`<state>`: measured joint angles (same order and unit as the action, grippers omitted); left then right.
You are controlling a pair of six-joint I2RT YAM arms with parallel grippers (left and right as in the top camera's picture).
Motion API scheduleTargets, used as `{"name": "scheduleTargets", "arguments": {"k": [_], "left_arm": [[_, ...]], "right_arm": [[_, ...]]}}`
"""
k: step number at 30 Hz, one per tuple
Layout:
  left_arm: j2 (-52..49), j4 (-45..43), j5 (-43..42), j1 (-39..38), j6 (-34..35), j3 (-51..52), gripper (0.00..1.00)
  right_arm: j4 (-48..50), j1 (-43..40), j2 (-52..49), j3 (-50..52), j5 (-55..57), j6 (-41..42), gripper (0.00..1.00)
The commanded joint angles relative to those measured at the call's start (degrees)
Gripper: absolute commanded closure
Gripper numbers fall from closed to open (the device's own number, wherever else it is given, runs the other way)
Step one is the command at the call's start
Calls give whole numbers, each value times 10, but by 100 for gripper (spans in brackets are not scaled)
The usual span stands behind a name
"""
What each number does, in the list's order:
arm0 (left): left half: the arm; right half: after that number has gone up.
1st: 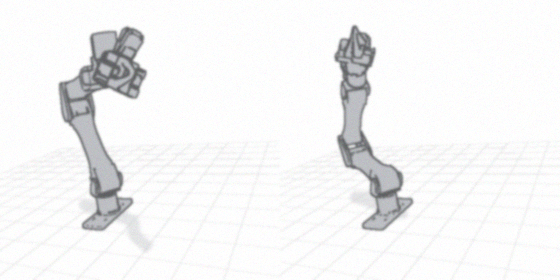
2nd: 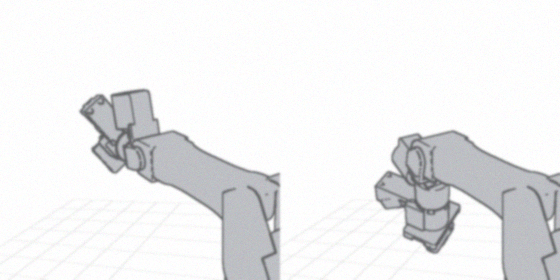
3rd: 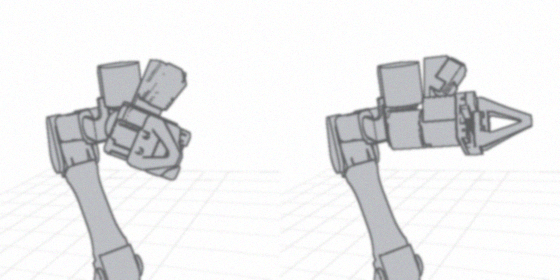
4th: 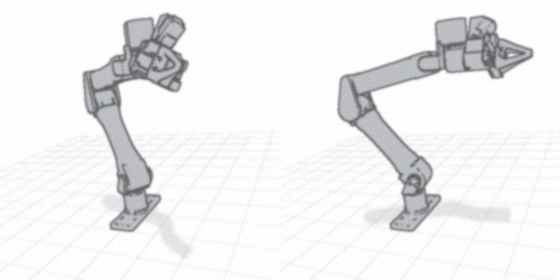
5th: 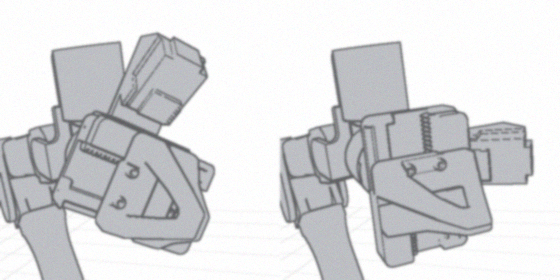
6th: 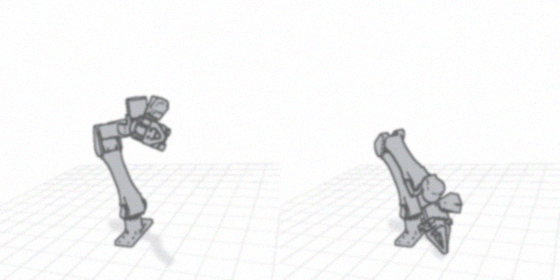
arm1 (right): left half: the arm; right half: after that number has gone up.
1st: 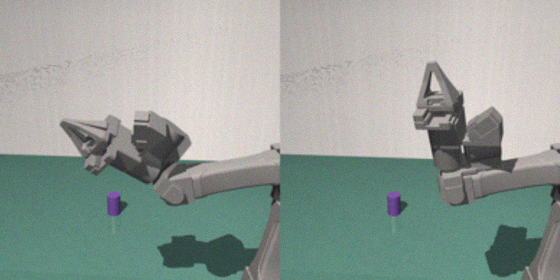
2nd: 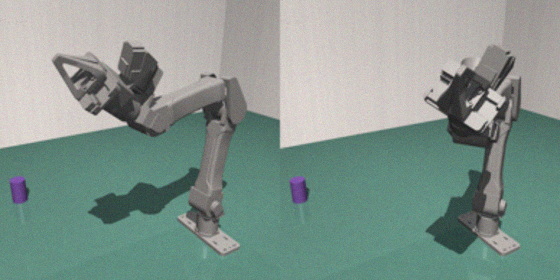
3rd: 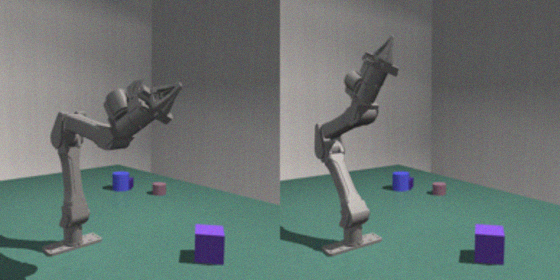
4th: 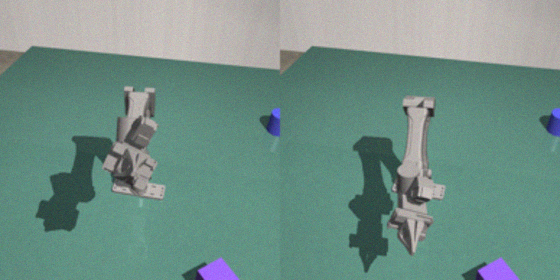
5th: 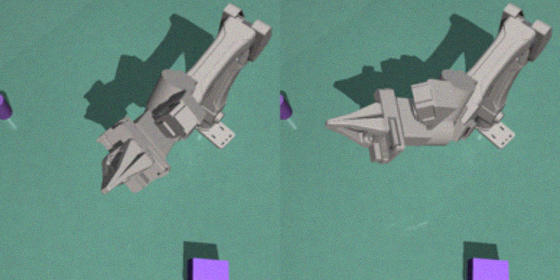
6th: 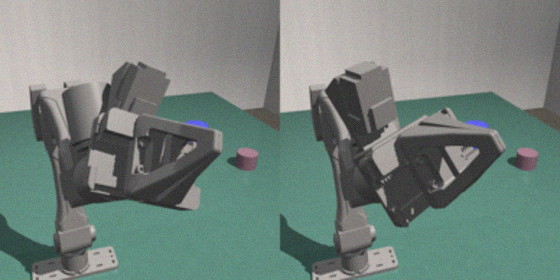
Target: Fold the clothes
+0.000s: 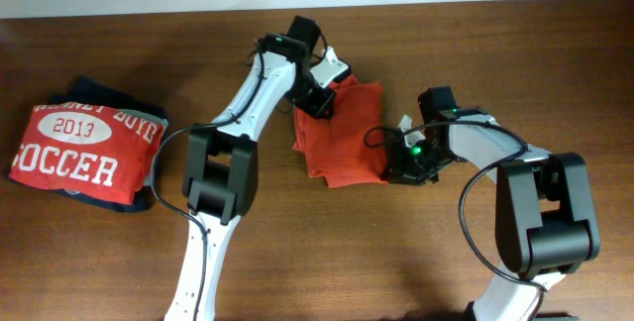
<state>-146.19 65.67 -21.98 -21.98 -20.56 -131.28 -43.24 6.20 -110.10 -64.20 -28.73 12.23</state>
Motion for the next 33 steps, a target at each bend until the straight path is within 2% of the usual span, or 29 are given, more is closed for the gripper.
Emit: {"name": "scheduleTargets", "arguments": {"k": [1,6,7,10,13,17,18,19,23,28,29,31,33], "left_arm": [[-2,50,38,43,2,-70,73],[0,158,37,75,52,-221,71],[0,183,37,82,67,-253,66],[0,248,37,105,112,-322,39],[0,304,22,127,135,-339,35],[-4,310,-28,143,167,-297,31],[-6,310,-35,145,172,-282,29],[-10,310,-40,145,180,-265,21],[-17,297,-73,145,186,-184,16],[-18,228,-109,145,198,-92,13],[-18,213,-115,145,198,-76,8],[-18,191,-128,144,204,-41,7],[-18,173,-141,141,204,-9,7]], "right_arm": [[-33,-16,7,-17,22,3,75],[-78,-29,43,-60,-28,-45,66],[-81,-30,54,-68,-27,-45,64],[-82,-33,87,-91,-25,-49,54],[-82,-33,99,-115,-25,-49,42],[-80,-33,100,-127,-23,-49,40],[-80,-33,100,-127,-21,-49,40],[-80,-33,100,-127,-21,-49,40],[-80,-33,100,-127,-21,-47,40],[-81,-32,94,-126,18,-9,41],[-73,-31,93,-124,34,1,41],[-44,-27,90,-116,39,6,41],[-20,-17,83,-112,39,21,46]]}}
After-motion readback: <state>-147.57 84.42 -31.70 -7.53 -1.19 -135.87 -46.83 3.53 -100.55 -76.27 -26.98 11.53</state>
